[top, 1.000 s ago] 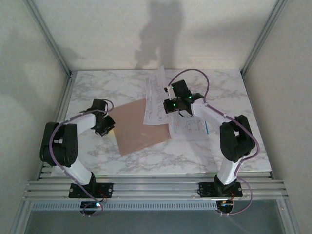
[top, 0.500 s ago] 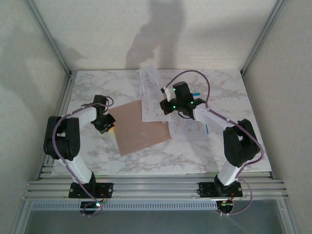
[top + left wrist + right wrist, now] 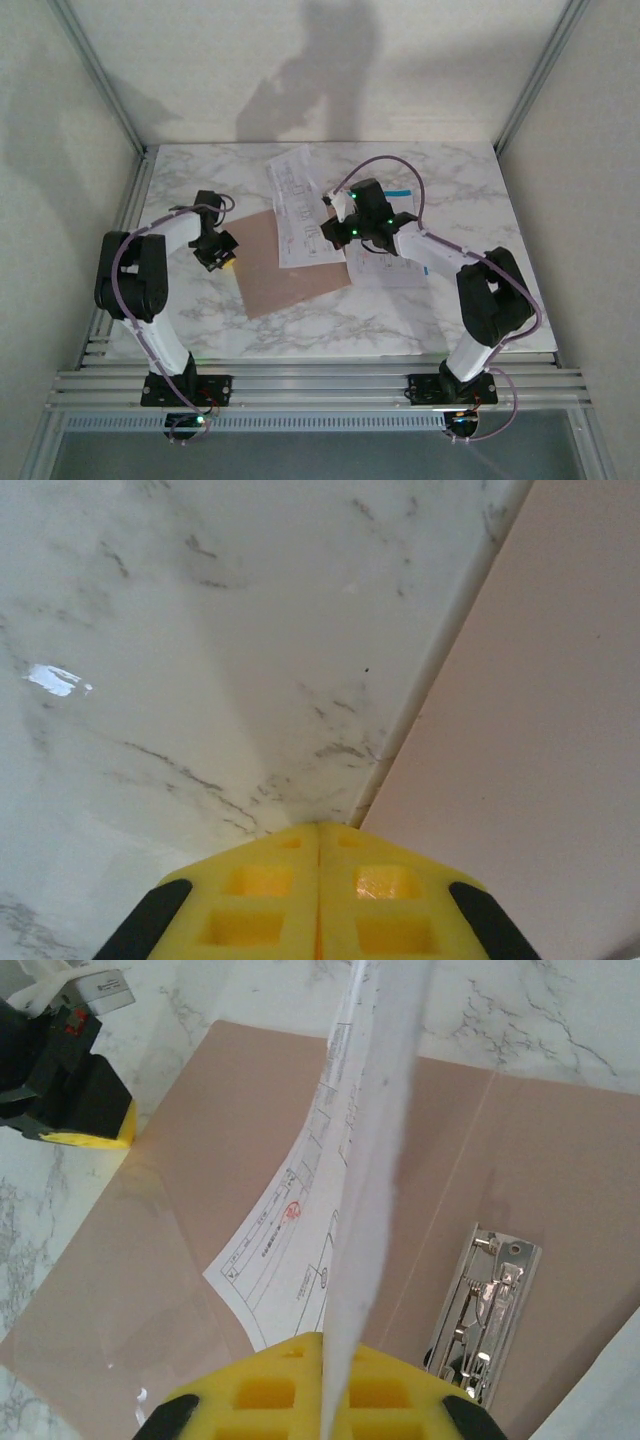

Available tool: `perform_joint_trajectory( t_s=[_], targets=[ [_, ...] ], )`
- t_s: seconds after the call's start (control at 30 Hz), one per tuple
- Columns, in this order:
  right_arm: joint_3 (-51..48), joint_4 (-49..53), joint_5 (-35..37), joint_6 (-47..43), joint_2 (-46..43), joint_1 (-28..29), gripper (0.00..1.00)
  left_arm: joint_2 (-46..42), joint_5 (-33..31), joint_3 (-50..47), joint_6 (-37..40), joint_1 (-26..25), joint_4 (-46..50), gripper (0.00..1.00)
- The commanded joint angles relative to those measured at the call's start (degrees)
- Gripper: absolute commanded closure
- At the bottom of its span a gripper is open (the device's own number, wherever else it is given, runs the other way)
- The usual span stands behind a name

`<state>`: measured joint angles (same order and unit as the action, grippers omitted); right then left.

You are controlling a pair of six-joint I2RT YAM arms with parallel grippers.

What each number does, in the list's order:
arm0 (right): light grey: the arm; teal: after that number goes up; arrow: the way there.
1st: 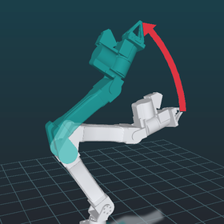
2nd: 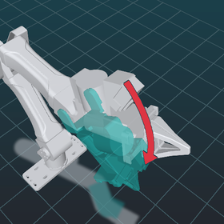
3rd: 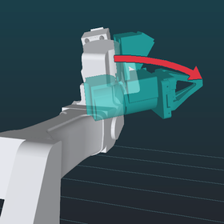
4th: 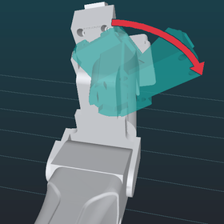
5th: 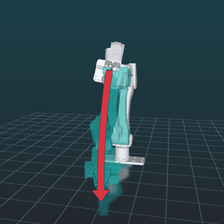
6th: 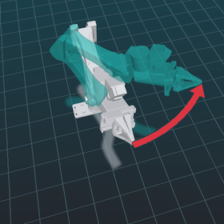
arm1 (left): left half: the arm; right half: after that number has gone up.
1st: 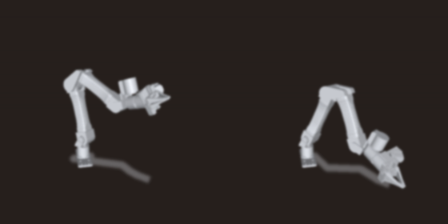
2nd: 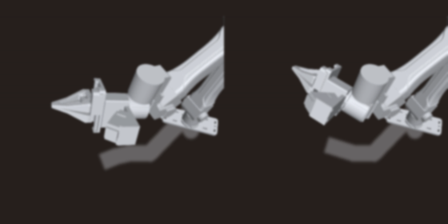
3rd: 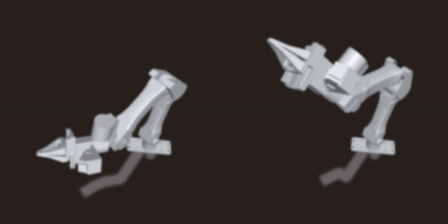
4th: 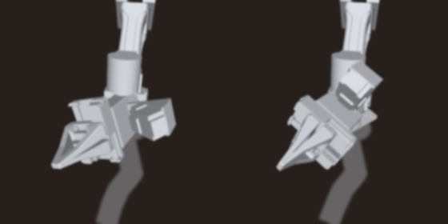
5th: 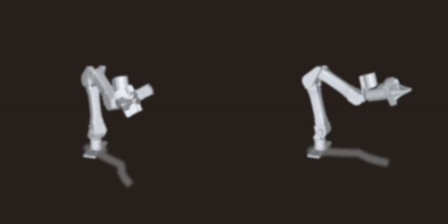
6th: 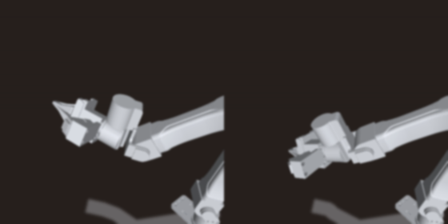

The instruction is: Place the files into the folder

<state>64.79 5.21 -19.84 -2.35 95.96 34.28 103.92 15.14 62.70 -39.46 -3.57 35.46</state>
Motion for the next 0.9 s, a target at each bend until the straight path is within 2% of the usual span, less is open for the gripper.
perform_joint_trajectory(
  t_s=[0.0,0.43,0.63,0.87],
  targets=[
    [-1.55,-2.02,-2.16,-2.93,-2.56,1.07,1.00,4.48,5.50,0.44,0.26,-3.24,-20.18,0.94],
    [-1.26,0.14,-5.01,-5.12,-2.74,1.84,1.00,2.52,5.02,-0.91,0.37,-3.28,-20.14,0.94],
    [-0.11,2.51,-9.12,-4.07,-1.23,1.46,1.00,2.91,5.41,-0.61,1.11,-3.28,-20.84,0.93],
    [0.53,4.48,-15.48,-1.08,1.05,-1.94,1.00,5.25,5.67,2.40,2.70,-3.28,-20.92,0.92]
  ],
)
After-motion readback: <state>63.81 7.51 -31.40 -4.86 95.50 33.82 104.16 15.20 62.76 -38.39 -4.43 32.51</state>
